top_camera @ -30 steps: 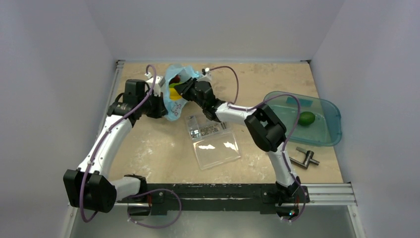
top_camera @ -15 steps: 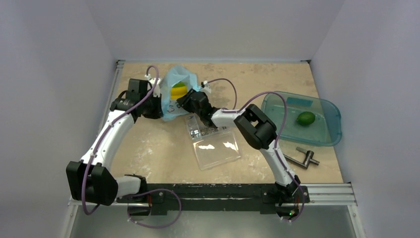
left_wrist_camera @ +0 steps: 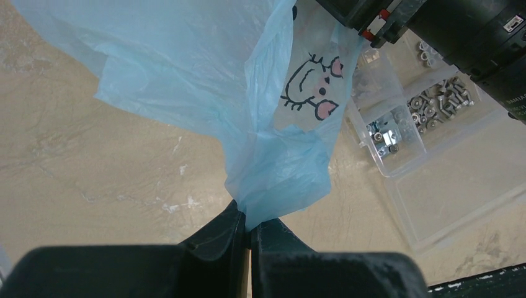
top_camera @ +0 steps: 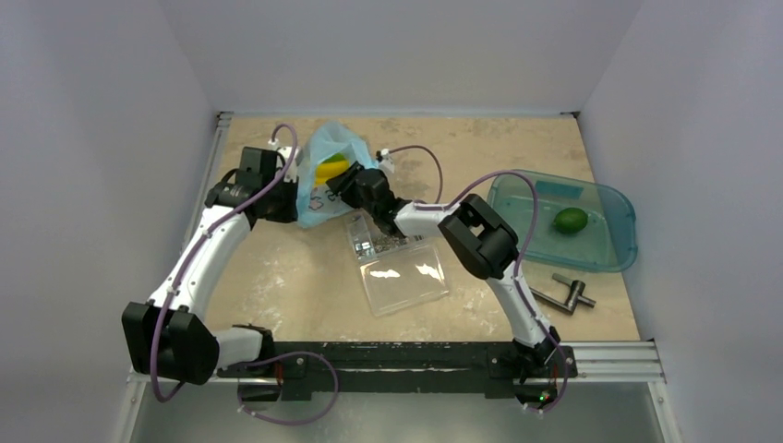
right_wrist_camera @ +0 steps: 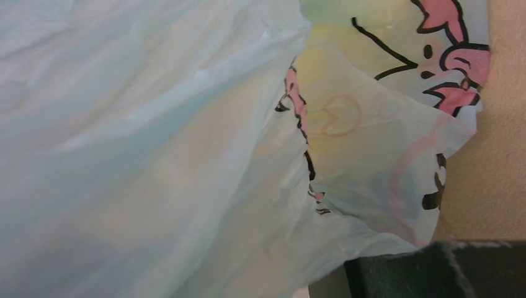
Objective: Take the fake fruits out of the plastic bag
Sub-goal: Adjust the plastic bag at the center of the board, then take out the fake fruit from the plastic bag, then place the fake fruit in the bin, then adjust the plastic bag at the center of the board.
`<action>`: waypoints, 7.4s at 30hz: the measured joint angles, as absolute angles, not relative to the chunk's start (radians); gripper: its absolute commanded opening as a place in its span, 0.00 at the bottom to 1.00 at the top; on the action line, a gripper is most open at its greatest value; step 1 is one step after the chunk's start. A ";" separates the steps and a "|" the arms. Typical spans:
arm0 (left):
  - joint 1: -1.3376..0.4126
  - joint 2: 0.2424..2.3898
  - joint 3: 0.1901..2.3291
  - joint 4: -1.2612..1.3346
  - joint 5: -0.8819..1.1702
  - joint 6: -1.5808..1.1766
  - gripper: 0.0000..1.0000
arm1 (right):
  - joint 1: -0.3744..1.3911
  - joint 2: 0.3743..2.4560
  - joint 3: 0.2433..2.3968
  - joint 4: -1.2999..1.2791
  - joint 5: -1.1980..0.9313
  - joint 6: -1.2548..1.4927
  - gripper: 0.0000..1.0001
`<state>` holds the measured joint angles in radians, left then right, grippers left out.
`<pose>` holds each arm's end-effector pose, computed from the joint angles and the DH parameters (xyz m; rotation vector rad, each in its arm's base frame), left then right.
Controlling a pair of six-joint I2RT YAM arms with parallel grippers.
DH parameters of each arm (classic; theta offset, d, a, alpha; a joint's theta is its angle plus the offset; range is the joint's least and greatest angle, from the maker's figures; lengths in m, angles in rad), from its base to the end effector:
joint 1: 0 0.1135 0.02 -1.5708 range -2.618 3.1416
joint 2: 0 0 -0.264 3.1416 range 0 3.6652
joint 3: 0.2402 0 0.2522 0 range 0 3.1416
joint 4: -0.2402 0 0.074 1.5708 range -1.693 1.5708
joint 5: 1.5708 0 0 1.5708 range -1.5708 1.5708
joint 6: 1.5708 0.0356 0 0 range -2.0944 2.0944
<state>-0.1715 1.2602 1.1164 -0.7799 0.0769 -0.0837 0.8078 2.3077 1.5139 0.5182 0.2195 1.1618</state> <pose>0.2521 -0.0464 0.3018 0.1421 2.4980 -0.2022 0.3626 0.3680 0.1468 0.5166 1.9407 1.1393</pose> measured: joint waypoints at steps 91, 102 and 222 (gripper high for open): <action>-0.296 1.088 1.087 -0.704 -0.146 -0.068 0.00 | 0.678 2.238 1.364 0.899 -0.203 1.282 0.00; -0.296 1.147 1.085 -0.700 -0.132 -0.067 0.00 | 0.586 2.217 1.307 1.061 -0.436 1.291 0.00; -0.295 1.235 1.126 -0.777 -0.068 -0.051 0.00 | 0.802 1.760 1.005 0.643 -0.027 0.786 0.37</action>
